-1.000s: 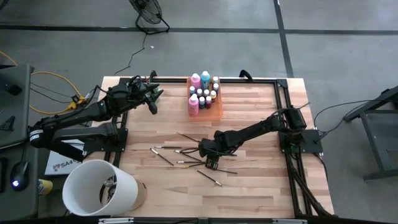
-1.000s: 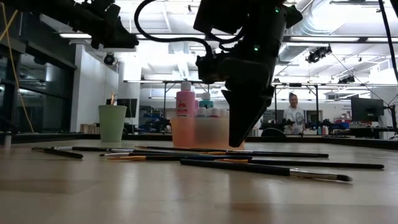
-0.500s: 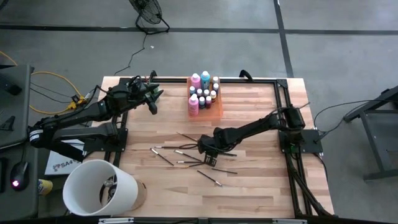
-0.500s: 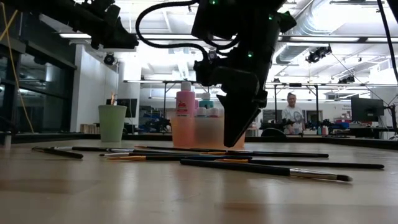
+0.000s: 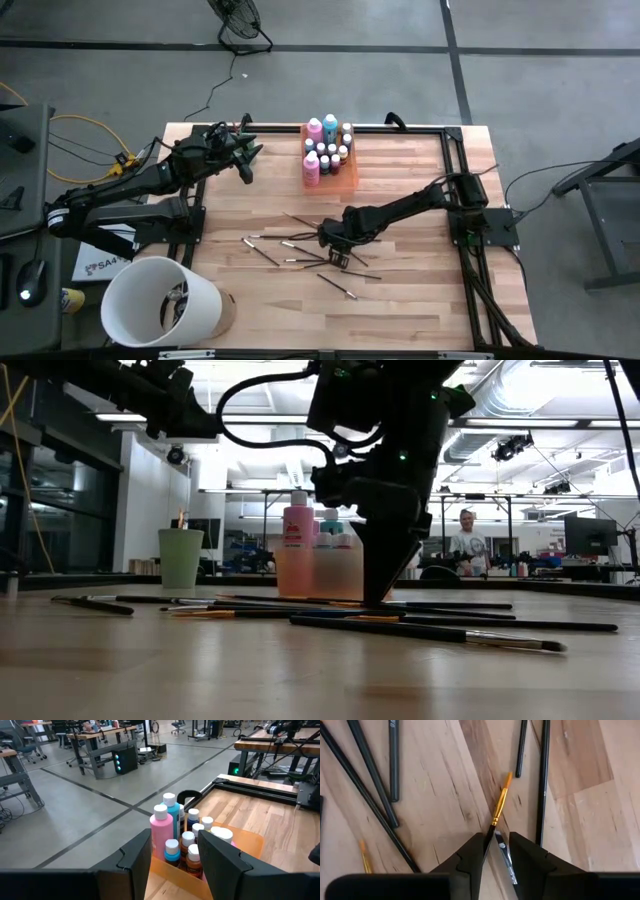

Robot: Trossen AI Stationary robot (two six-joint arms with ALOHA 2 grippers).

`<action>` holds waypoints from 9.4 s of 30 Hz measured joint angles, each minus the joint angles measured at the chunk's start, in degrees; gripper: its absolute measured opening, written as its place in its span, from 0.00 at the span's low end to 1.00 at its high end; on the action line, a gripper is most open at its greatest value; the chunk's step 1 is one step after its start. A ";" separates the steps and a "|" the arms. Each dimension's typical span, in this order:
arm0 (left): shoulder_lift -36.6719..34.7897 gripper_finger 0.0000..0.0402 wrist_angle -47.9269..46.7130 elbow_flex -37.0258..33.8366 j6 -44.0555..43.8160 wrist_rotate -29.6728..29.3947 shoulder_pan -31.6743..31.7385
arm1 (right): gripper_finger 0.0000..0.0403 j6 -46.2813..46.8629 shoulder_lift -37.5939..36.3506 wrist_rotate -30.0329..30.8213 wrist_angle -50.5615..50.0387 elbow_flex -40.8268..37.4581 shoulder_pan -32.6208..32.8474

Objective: Pick & Place Paint Supplies
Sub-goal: Put the white paintbrush into the cup

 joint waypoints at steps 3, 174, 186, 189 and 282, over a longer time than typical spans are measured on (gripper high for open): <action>0.00 0.39 0.00 0.00 0.00 0.00 0.00 | 0.22 0.00 0.00 -0.03 -0.24 0.00 -0.02; -0.02 0.39 -2.49 0.00 -0.57 0.00 -0.01 | 0.01 -11.83 -8.11 10.02 1.40 -0.07 0.81; -0.02 0.39 -2.58 0.00 -0.50 0.00 -0.02 | 0.01 -11.78 -8.81 13.32 1.38 0.04 0.81; -0.02 0.39 -2.58 0.00 -0.46 0.00 -0.02 | 0.01 -11.73 -8.76 13.72 1.46 0.04 0.81; 22.27 0.03 25.61 0.00 -0.58 28.92 -3.06 | 0.01 -34.92 -10.38 -21.50 95.41 -15.30 -22.12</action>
